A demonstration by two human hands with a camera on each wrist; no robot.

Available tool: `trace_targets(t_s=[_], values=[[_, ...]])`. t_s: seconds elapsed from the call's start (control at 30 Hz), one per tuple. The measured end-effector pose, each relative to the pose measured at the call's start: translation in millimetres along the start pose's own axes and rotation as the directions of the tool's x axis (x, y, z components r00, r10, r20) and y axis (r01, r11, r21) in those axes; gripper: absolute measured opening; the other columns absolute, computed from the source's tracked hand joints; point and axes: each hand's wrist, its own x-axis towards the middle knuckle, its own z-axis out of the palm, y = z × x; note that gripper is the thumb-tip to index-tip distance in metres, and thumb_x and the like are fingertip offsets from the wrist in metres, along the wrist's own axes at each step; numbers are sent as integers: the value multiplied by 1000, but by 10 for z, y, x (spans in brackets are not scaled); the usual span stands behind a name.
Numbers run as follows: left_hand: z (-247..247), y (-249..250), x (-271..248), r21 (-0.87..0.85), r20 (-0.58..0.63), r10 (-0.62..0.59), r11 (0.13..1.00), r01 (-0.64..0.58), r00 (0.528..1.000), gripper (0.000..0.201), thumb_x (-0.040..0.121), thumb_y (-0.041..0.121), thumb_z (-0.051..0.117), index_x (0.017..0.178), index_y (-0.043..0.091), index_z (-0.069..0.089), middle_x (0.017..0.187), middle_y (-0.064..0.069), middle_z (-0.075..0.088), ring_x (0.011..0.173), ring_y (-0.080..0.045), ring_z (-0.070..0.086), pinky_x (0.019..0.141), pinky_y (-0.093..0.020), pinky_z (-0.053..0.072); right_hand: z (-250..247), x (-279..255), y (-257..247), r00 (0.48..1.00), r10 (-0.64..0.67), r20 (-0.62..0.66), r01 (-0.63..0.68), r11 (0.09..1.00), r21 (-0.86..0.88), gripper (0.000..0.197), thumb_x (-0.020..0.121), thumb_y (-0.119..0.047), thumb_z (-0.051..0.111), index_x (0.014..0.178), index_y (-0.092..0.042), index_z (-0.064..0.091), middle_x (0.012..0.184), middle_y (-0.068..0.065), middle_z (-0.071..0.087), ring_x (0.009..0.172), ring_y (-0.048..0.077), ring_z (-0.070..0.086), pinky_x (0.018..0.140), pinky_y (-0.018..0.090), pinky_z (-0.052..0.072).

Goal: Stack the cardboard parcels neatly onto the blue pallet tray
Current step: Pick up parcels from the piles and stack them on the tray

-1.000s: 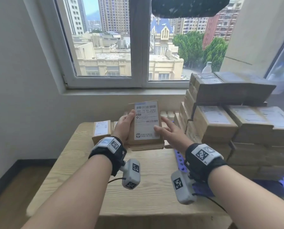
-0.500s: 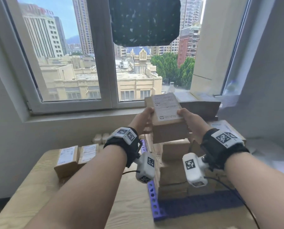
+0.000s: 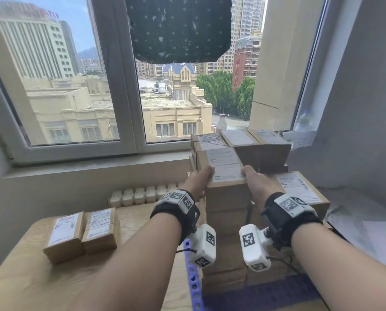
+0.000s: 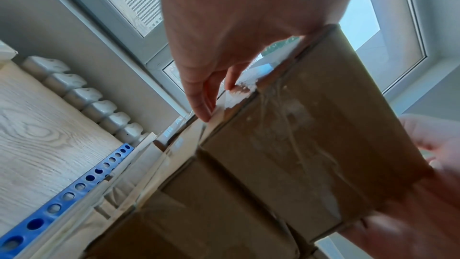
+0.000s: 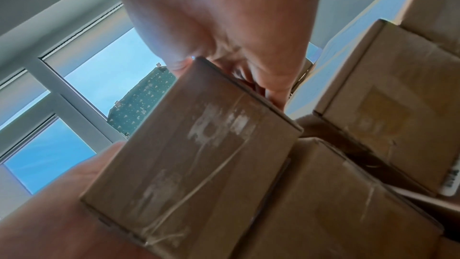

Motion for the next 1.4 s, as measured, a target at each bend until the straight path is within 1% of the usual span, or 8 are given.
trace_targets(t_s=[0.13, 0.27, 0.4, 0.5, 0.6, 0.73, 0.97, 1.4], values=[[47, -37, 29, 25, -3, 21, 999, -21, 1000, 96, 48, 71, 47, 119, 9, 64, 104, -11, 65, 88, -27, 60, 91, -38, 49, 11, 93, 70, 1000, 18, 6, -18, 1000, -8, 44, 100, -33, 36, 115, 2, 58, 106, 12, 53, 96, 27, 49, 80, 29, 34], [35, -91, 108, 34, -12, 5, 999, -5, 1000, 99, 48, 75, 45, 121, 11, 63, 116, -13, 67, 105, -33, 64, 100, -49, 49, -6, 126, 78, 1000, 17, 15, -16, 998, -53, 35, 101, -33, 35, 107, -5, 55, 108, 12, 52, 98, 28, 50, 73, 30, 36], [13, -19, -4, 25, -21, -26, 999, 27, 999, 100, 50, 77, 45, 126, 14, 61, 118, -12, 66, 100, -29, 64, 100, -47, 49, 9, 49, 14, 998, -63, 29, 64, 998, -27, 41, 101, -32, 36, 116, -3, 60, 113, 11, 58, 105, 28, 52, 84, 31, 36], [-44, 93, -181, 25, -44, -30, 999, 31, 999, 78, 82, 63, 47, 136, 7, 51, 129, -16, 55, 108, -28, 55, 100, -40, 46, -13, -30, -37, 968, -246, -48, 234, 955, -182, 40, 101, -27, 38, 127, -4, 58, 125, 13, 60, 114, 31, 51, 86, 31, 35], [-158, 78, -211, 100, -69, -1, 995, 8, 998, 59, 99, 47, 37, 139, 4, 45, 135, -16, 50, 121, -31, 49, 107, -43, 41, 20, -105, -66, 881, -468, -76, 417, 841, -344, 42, 99, -27, 45, 138, -15, 52, 141, 3, 54, 129, 22, 48, 102, 30, 35], [-420, -6, -350, 312, -134, 122, 947, -75, 984, 46, 104, 31, 34, 132, -1, 52, 137, -19, 53, 123, -31, 50, 107, -39, 38, 278, -225, -120, 687, -727, 16, 650, 604, -462, 32, 94, -20, 52, 124, -14, 63, 130, 3, 60, 120, 21, 54, 99, 28, 38], [-1145, -380, -592, 584, -299, 240, 812, -22, 924, 32, 98, 23, 45, 124, 15, 62, 128, -5, 63, 119, -22, 57, 100, -31, 43, 1054, -619, -225, 527, -800, 286, 819, 388, -423, 30, 94, -19, 54, 122, -15, 62, 126, 1, 60, 114, 17, 54, 93, 24, 40], [-2813, -1313, -645, 569, -483, 142, 801, 187, 864, 30, 96, 22, 45, 121, 21, 62, 126, -2, 63, 115, -21, 58, 97, -32, 46, 2918, -618, -268, 674, -553, 489, 738, 532, -415, 36, 93, -27, 53, 128, -20, 58, 126, 1, 58, 116, 19, 53, 98, 32, 42]])
